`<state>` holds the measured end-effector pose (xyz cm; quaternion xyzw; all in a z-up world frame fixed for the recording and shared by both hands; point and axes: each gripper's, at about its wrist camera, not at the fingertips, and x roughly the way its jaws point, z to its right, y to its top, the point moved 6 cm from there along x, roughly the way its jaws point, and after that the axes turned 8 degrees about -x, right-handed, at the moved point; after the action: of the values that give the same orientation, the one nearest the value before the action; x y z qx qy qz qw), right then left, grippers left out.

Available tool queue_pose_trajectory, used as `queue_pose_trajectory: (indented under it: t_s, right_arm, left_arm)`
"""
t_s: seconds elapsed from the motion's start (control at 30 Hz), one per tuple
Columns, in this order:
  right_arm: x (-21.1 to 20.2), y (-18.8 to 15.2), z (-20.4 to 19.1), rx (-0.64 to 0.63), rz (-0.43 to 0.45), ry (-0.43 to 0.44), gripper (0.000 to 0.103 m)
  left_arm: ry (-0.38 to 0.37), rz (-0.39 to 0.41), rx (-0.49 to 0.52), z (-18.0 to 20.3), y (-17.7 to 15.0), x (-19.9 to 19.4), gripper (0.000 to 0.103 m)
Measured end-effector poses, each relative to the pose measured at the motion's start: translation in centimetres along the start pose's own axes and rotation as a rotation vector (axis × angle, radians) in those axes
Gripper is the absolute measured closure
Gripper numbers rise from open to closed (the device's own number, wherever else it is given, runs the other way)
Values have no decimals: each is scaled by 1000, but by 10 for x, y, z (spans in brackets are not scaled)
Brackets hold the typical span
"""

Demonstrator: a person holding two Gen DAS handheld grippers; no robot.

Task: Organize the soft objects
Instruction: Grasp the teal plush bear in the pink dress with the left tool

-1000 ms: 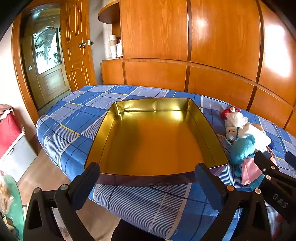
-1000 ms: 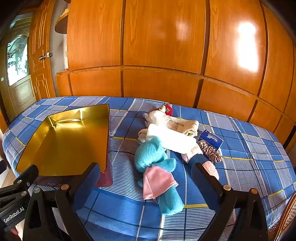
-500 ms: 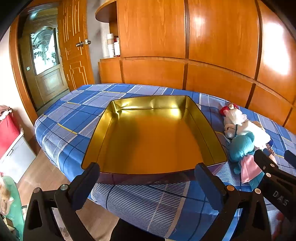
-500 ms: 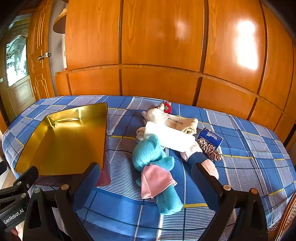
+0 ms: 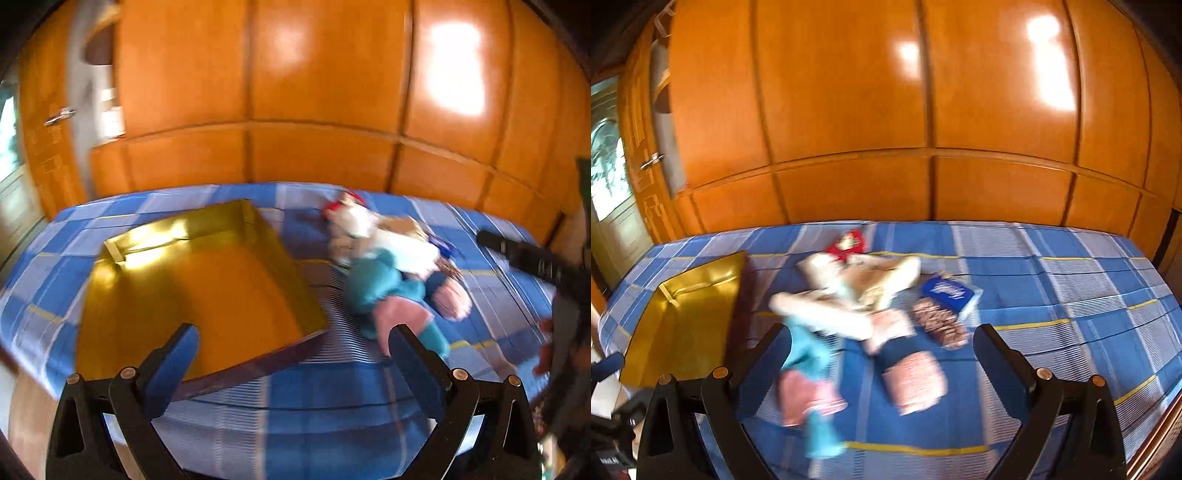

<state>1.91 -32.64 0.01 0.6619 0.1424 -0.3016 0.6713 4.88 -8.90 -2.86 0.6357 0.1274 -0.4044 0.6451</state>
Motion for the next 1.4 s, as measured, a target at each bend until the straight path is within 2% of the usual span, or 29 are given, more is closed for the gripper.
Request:
queue_pose_trajectory:
  t_s: [0.13,0.23,0.27,0.3,0.43,0.5,0.67,0.77,0.8,0.87,0.93,1.0,1.07,1.17,1.3,1.4]
  right_arm:
    - [7,7,44,31,-14,-28,2]
    - [22,4,72,40,-49,-52,2]
    - [28,1,78,43,-62,-49,2]
    - [32,-1,82,44,-64,-47,2]
    - [40,-12,88,65,-74,-11,2]
    - [38,-9,89,80,-51,17,2]
    - [43,-11,89,119,-69,68,2]
    - [47,-14,91,145,-87,83,3]
    - [48,-14,92,154,-92,89,7]
    - [50,-16,95,166,-104,85,13]
    - [52,-18,97,172,-112,78,17]
    - [54,-19,97,173,-120,73,24]
    - [56,-21,97,169,-132,68,25]
    - [58,-23,93,153,-147,71,36]
    - [66,-30,75,114,-200,132,57]
    - [69,-35,47,31,-235,209,63]
  left_arm:
    - [-78,-101,49,32,1,26,0]
    - [-152,-170,19,53,0,46,2]
    - [-158,-190,10,57,2,54,4]
    - [-159,-216,-6,62,3,64,11]
    - [-136,-283,-41,76,4,100,14]
    - [-118,-331,-87,77,1,121,17]
    - [-94,-300,-95,84,11,142,17]
    - [-41,-267,-9,91,9,150,35]
    - [-27,-243,22,90,8,150,44]
    - [-59,-213,33,87,8,145,51]
    - [-103,-202,9,83,7,138,52]
    - [-152,-165,35,82,8,123,52]
    - [-218,-127,64,82,8,105,52]
    - [-272,-117,61,74,9,87,52]
    - [-284,-104,25,52,7,63,52]
    - [-291,-80,-8,37,7,36,50]
